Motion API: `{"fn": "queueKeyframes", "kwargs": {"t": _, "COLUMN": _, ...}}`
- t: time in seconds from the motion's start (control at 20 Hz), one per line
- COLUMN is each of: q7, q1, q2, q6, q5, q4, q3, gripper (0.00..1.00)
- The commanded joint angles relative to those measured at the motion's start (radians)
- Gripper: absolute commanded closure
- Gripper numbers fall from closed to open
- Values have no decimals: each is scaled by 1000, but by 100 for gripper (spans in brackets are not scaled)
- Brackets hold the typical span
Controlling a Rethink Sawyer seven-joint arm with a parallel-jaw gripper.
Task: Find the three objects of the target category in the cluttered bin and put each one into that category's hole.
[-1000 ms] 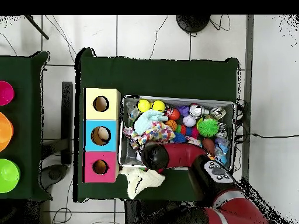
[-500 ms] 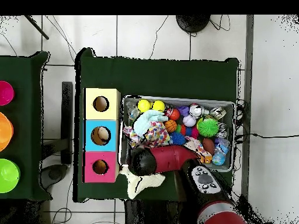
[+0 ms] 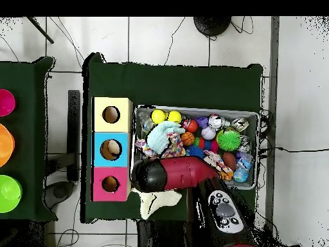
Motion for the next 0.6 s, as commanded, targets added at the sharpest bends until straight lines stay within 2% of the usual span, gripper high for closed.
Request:
{"fn": "queueKeyframes", "kwargs": {"t": 0.05, "q7": -2, "q1": -56, "q2": -94, "q6": 206, "q5": 33, "q4": -44, "q3": 14, "gripper": 100}}
{"fn": "queueKeyframes", "kwargs": {"t": 0.35, "q7": -78, "q1": -121, "q2": -93, "q6": 266, "q5": -5, "q4": -97, "q3": 45, "gripper": 100}}
{"fn": "queueKeyframes", "kwargs": {"t": 0.6, "q7": -59, "q1": -123, "q2": -67, "q6": 258, "q5": -21, "q4": -113, "q3": 61, "gripper": 100}}
